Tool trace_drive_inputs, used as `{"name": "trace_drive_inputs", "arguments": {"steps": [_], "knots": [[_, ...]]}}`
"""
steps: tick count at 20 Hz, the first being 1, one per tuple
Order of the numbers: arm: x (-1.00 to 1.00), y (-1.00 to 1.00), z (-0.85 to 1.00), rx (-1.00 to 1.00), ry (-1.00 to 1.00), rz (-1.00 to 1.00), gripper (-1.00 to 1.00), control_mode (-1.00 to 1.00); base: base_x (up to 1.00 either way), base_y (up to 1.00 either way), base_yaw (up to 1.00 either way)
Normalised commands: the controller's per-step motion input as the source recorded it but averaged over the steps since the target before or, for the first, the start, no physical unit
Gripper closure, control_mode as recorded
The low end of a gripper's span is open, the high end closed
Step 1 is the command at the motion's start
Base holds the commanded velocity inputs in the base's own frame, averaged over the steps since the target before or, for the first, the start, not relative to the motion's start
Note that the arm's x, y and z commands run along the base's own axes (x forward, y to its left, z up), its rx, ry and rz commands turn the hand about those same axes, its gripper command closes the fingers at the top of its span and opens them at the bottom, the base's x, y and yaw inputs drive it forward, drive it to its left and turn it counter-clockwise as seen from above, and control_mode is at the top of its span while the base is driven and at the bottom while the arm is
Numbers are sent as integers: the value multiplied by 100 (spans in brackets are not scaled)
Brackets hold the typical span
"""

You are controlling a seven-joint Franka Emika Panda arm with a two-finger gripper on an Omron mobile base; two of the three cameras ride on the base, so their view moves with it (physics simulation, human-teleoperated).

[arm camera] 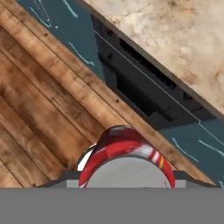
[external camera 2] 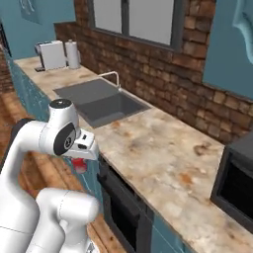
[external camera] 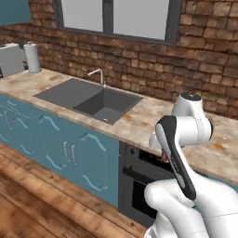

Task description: Four empty soda cans are scattered around the kitchen. Gather all the cans and cluster them next to the stove for recycling.

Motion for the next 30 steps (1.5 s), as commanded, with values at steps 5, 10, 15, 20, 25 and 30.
{"name": "trace_drive_inputs", "arguments": {"steps": [5, 10, 15, 20, 25, 30], "knots": [[0, 0, 0, 0, 0, 0, 100, 100, 42, 27, 88], [0, 0, 0, 0, 0, 0, 100, 100, 50, 18, 84], [0, 0, 0, 0, 0, 0, 100, 100, 39, 0, 74], [0, 0, 0, 0, 0, 0, 100, 100, 42, 0, 71], [0, 0, 0, 0, 0, 0, 100, 100, 26, 1, 66], [0, 0, 0, 0, 0, 0, 100, 100, 24, 11, 63]]}}
